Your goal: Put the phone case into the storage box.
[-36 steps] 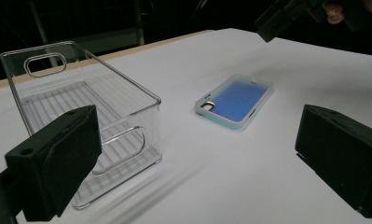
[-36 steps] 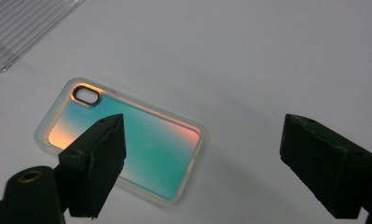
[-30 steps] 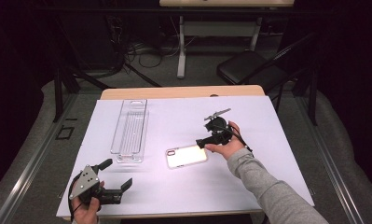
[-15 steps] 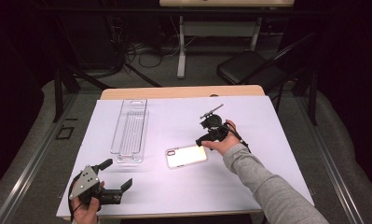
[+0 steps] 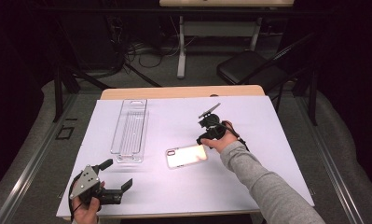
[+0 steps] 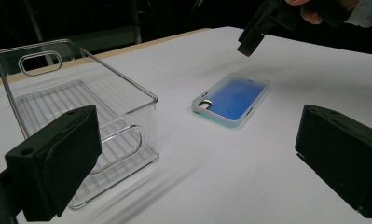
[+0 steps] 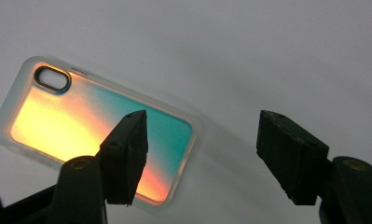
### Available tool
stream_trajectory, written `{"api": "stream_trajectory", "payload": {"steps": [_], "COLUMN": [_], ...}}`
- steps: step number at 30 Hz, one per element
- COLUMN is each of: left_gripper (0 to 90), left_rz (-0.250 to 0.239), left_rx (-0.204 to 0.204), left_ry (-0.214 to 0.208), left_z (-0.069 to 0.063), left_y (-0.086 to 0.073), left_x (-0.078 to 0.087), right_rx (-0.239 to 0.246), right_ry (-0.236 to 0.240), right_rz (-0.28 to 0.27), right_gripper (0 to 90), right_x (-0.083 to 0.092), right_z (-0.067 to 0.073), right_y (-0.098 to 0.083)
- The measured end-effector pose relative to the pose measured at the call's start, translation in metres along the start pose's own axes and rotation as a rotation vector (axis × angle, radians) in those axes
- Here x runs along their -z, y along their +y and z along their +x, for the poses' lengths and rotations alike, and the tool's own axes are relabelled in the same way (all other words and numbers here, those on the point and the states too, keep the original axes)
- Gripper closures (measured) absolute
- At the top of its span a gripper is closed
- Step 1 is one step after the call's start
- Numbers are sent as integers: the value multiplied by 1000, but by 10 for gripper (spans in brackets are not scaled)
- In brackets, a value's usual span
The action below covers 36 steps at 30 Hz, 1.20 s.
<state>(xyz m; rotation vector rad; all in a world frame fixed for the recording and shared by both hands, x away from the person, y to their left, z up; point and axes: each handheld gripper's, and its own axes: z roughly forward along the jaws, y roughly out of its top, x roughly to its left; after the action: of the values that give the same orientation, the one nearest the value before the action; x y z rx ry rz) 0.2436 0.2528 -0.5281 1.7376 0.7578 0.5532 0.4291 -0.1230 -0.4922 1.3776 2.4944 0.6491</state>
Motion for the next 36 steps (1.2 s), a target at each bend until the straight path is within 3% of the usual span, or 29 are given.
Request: {"api": "stream_trajectory", "payload": {"steps": [9, 14, 19, 20, 22, 23, 34, 36], "left_gripper": [5, 4, 4, 4, 4, 4, 5, 4], "left_rz": [-1, 1, 1, 1, 2, 2, 4, 5], "left_rx": [2, 2, 3, 3, 4, 3, 5, 5], "left_ry": [-5, -7, -8, -8, -8, -8, -12, -11], "left_z": [0, 0, 0, 0, 0, 0, 0, 0], "left_y": [0, 0, 0, 0, 0, 0, 0, 0], "left_x": [0, 0, 0, 0, 0, 0, -1, -1], "right_rx": [9, -31, -56, -58, -64, -62, -119, -127], "right_ry": [-6, 1, -12, -12, -3, -11, -7, -5], "right_rz": [-21, 8, -11, 5, -19, 8, 59, 42], "right_gripper": [436, 455, 471, 473, 482, 485, 585, 606], "right_x": [-4, -8, -11, -11, -14, -13, -18, -21], "right_z": [6, 9, 7, 7, 6, 6, 9, 9], "right_y": [-1, -3, -6, -7, -8, -8, -13, -16]}}
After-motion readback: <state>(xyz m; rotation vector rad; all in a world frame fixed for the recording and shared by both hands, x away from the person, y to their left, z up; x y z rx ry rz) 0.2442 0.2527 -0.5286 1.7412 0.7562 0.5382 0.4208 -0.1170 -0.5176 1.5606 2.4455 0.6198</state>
